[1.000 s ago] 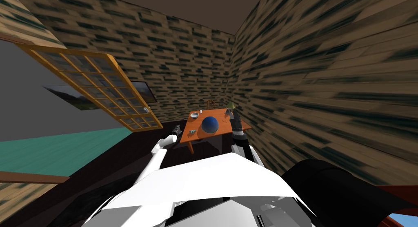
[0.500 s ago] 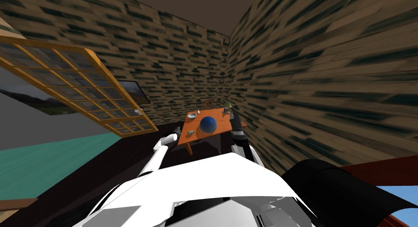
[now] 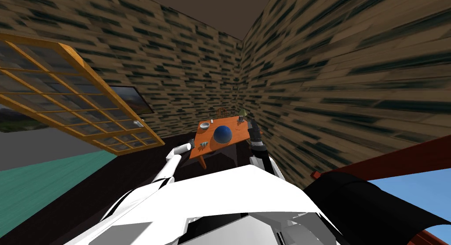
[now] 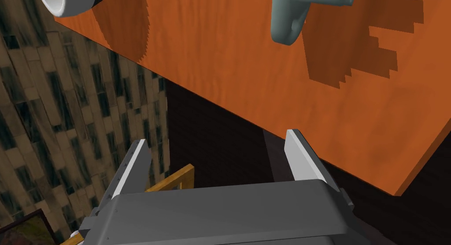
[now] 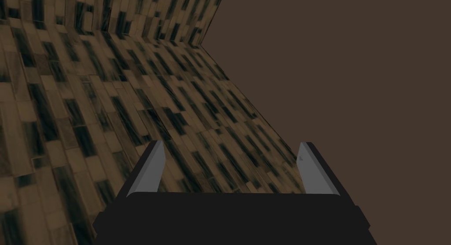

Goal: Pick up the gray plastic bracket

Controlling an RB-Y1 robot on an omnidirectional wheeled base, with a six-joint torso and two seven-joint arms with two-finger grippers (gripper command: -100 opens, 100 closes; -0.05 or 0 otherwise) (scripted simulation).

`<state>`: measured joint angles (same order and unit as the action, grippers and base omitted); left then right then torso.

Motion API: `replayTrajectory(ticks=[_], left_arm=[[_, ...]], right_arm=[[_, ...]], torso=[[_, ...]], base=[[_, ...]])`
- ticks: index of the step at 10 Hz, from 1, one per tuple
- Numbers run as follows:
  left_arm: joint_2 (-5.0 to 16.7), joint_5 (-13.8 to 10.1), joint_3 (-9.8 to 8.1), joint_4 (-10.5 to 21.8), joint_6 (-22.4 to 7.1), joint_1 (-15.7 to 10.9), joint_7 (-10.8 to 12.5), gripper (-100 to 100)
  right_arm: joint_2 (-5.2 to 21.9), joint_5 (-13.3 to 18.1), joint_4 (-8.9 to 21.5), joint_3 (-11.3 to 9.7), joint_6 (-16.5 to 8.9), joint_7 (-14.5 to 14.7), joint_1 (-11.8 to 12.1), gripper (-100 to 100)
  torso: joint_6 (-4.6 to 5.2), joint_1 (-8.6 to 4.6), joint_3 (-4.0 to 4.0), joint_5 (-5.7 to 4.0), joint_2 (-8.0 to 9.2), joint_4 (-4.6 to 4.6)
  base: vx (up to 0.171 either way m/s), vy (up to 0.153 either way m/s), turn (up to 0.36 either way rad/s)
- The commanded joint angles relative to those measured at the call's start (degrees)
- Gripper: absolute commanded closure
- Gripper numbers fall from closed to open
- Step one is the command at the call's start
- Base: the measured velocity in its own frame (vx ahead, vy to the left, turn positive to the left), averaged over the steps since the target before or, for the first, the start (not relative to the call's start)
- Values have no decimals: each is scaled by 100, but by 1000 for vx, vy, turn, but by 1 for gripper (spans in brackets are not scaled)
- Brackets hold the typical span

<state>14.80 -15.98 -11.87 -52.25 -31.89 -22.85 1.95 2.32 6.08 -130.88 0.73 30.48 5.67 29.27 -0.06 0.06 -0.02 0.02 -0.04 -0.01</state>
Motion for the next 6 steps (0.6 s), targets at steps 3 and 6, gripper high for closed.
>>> replayTrajectory(ticks=[3, 6], left_arm=[[108, 4, -62, 609, -273, -273, -19, -100], [190, 34, -115, 1036, -492, -494, -29, -100]], right_arm=[[0, 0, 0, -1, 0, 0, -1, 0], [0, 0, 0, 0, 0, 0, 0, 0]], torso=[[6, -4, 0, -1, 0, 1], [-3, 3, -1, 1, -1, -1]], base=[[-1, 17, -131], [2, 25, -109]])
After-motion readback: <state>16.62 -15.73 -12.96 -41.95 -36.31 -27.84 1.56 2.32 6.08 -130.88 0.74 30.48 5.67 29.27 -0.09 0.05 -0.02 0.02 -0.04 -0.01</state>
